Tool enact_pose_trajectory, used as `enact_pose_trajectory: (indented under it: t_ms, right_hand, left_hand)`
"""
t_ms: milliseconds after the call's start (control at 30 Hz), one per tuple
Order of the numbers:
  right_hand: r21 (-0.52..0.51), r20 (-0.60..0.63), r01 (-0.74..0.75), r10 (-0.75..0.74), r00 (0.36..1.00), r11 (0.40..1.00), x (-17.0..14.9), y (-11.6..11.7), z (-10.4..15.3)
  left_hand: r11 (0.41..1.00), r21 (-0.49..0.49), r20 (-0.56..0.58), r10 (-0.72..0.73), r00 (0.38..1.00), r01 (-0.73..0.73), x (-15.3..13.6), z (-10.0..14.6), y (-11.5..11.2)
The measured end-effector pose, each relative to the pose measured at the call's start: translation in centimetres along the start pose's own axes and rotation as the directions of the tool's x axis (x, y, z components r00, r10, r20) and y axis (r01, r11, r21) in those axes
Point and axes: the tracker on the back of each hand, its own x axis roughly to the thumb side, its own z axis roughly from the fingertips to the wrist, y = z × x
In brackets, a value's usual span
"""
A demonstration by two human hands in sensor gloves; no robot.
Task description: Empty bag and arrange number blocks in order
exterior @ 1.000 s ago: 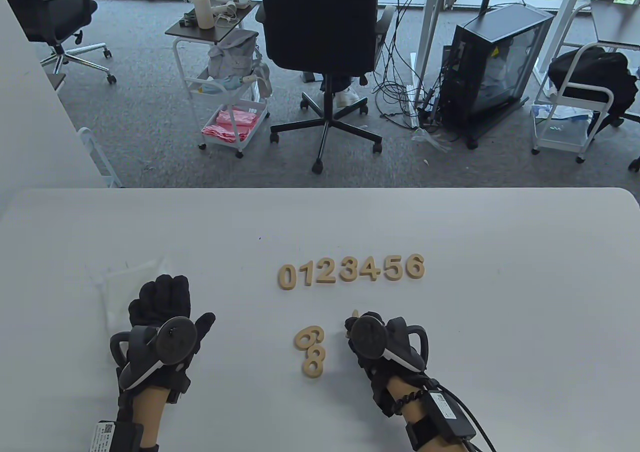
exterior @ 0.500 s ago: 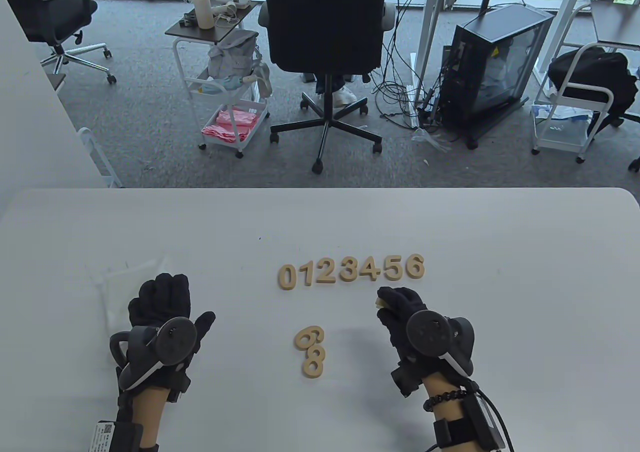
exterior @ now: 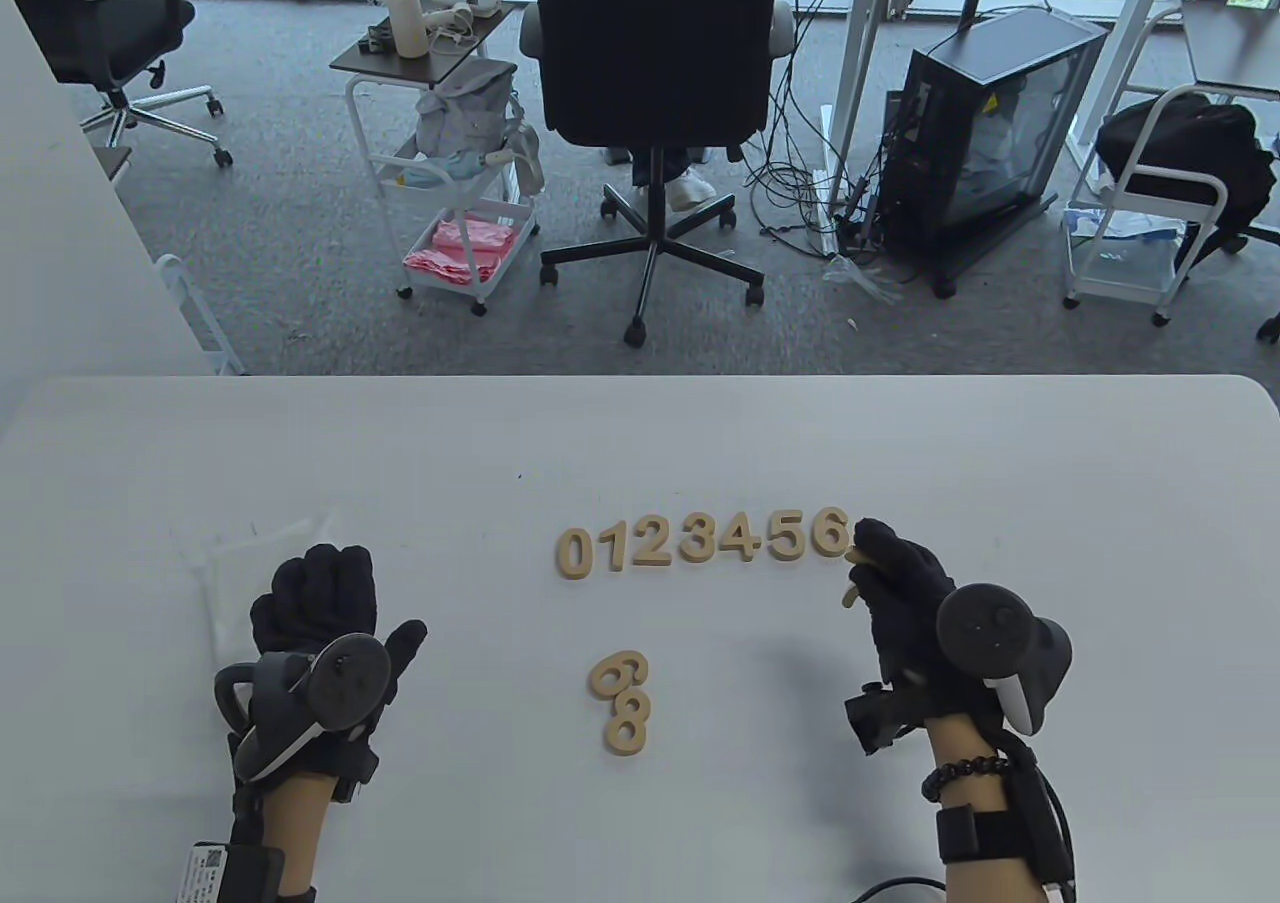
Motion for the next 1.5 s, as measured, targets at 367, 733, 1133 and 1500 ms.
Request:
enact_pose_trajectory:
  t_ms: [367, 733, 1133, 1500]
  right_hand:
    - [0.193, -0.128, -0.300, 0.327, 0.936, 0.934, -5.3, 2.1, -6.8]
    - [0.265, -0.243, -0.362, 0.425, 0.872, 0.894, -7.1, 6.6, -11.2]
    - [0.320, -0.263, -0.472, 0.556, 0.789, 0.821, -8.0, 10.6, -13.5]
    - [0.343, -0.316, -0.488, 0.588, 0.745, 0.803, -9.3, 11.2, -14.4]
  left_hand:
    - [1.000, -0.004, -0.015, -0.015, 1.000, 0.015, -0.1, 0.1, 0.1]
    - [1.000, -0.008, -0.038, -0.014, 0.999, 0.014, -0.3, 0.1, 0.2]
    - [1.000, -0.003, -0.049, -0.014, 0.999, 0.014, -0.6, 0.1, 0.4]
    - [1.000, -0.021, -0.057, -0.020, 0.998, 0.019, -0.6, 0.1, 0.3]
